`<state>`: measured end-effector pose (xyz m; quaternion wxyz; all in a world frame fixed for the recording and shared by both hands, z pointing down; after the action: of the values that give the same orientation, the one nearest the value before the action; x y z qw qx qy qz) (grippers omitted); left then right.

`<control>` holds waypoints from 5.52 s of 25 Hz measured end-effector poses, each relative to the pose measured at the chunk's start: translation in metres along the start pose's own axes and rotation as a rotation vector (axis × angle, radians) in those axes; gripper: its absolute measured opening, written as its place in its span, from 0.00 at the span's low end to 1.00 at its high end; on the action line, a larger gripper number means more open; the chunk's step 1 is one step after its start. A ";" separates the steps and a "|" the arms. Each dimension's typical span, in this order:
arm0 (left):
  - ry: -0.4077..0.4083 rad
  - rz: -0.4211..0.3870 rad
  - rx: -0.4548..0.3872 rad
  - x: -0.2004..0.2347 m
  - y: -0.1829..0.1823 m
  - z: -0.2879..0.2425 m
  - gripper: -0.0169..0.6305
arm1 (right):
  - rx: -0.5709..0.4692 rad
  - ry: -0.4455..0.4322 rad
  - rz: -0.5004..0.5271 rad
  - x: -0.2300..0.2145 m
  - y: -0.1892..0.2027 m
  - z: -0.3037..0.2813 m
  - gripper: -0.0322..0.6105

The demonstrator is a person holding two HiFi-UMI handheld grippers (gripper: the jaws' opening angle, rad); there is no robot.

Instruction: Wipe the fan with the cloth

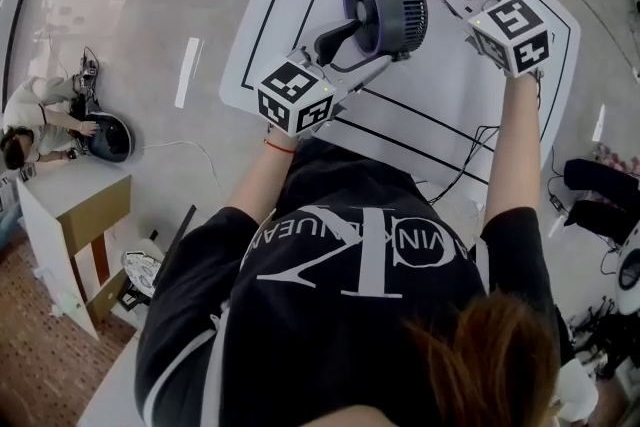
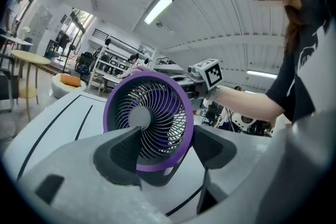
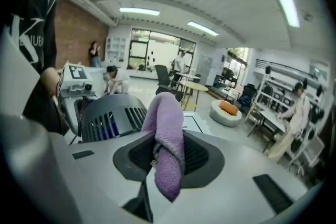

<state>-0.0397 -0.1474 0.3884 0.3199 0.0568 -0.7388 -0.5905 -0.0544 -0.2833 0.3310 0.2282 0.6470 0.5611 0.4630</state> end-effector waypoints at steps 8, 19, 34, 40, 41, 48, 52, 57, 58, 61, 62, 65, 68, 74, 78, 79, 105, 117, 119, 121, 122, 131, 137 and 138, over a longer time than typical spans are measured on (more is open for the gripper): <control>-0.006 0.007 -0.014 0.000 0.000 0.001 0.49 | 0.155 -0.311 0.533 0.018 -0.021 -0.050 0.21; 0.001 0.072 -0.037 0.001 0.004 0.000 0.49 | 0.245 -0.551 0.732 0.038 -0.025 -0.060 0.20; 0.014 0.079 -0.041 -0.001 0.004 0.000 0.48 | 0.175 -0.483 0.837 0.046 -0.044 0.003 0.20; -0.003 0.079 -0.042 -0.003 0.003 0.002 0.48 | 0.138 -0.406 0.887 0.056 -0.050 0.026 0.20; -0.012 0.086 -0.050 -0.003 0.004 0.002 0.47 | 0.131 -0.394 0.894 0.058 -0.048 0.032 0.20; -0.054 0.127 -0.067 -0.003 0.012 0.000 0.44 | 0.089 -0.315 0.955 0.074 -0.032 0.059 0.20; -0.102 0.134 -0.083 -0.001 0.013 0.002 0.44 | 0.078 -0.283 0.937 0.082 -0.026 0.071 0.20; -0.162 0.052 -0.077 -0.017 0.019 0.006 0.29 | 0.071 -0.230 0.891 0.093 -0.009 0.084 0.20; -0.169 0.040 -0.082 -0.021 0.021 0.009 0.29 | 0.070 -0.221 0.890 0.096 -0.006 0.086 0.20; -0.196 0.049 -0.122 -0.027 0.025 0.022 0.28 | 0.066 -0.187 0.899 0.103 0.001 0.090 0.20; -0.207 0.054 -0.132 -0.027 0.025 0.027 0.28 | 0.066 -0.175 0.905 0.104 0.002 0.090 0.20; -0.228 0.050 -0.130 -0.032 0.025 0.036 0.27 | 0.072 -0.147 0.936 0.108 0.006 0.091 0.20; -0.236 0.038 -0.119 -0.040 0.029 0.040 0.27 | 0.079 -0.124 0.941 0.113 0.012 0.090 0.20; -0.243 0.041 -0.108 -0.061 0.048 0.052 0.27 | 0.126 -0.137 0.956 0.147 0.046 0.095 0.20; -0.239 0.035 -0.105 -0.075 0.052 0.057 0.27 | 0.119 -0.057 0.950 0.150 0.050 0.096 0.20; -0.240 0.033 -0.103 -0.077 0.054 0.058 0.27 | 0.125 -0.050 0.947 0.150 0.051 0.096 0.20; -0.135 -0.079 0.044 0.029 0.001 0.120 0.27 | 0.047 0.226 -0.392 0.184 -0.013 0.082 0.21; 0.222 -0.209 0.180 0.122 -0.021 0.057 0.30 | 0.171 0.622 -0.720 0.192 0.001 0.012 0.21; 0.281 -0.243 0.200 0.123 -0.022 0.037 0.32 | 0.189 0.667 -0.746 0.195 0.007 0.015 0.21; 0.316 -0.269 0.231 0.125 -0.019 0.021 0.33 | 0.203 0.701 -0.761 0.197 0.011 0.017 0.21; 0.335 -0.276 0.243 0.124 -0.018 0.016 0.33 | 0.207 0.715 -0.766 0.197 0.012 0.018 0.21; 0.404 -0.173 0.207 0.114 -0.014 0.006 0.12 | 0.193 0.806 -0.798 0.189 0.019 0.030 0.21; 0.394 -0.126 0.202 0.103 -0.008 0.019 0.12 | 0.175 0.846 -0.819 0.186 0.028 0.045 0.21; 0.391 -0.121 0.200 0.102 -0.007 0.023 0.13 | 0.176 0.854 -0.816 0.185 0.029 0.047 0.21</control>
<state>-0.1346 -0.1776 0.4211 0.4137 0.2456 -0.7131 -0.5099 -0.0105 -0.1066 0.3960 0.0875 0.1523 0.8428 0.5088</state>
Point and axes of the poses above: the fingertips, and each gripper's own axes: z backward along the fingers, x to its left, y out of its underside, the point moved 1 cm from there along z, backward along the fingers, and after that the axes turned 15 degrees about y, right-handed, at the moved point
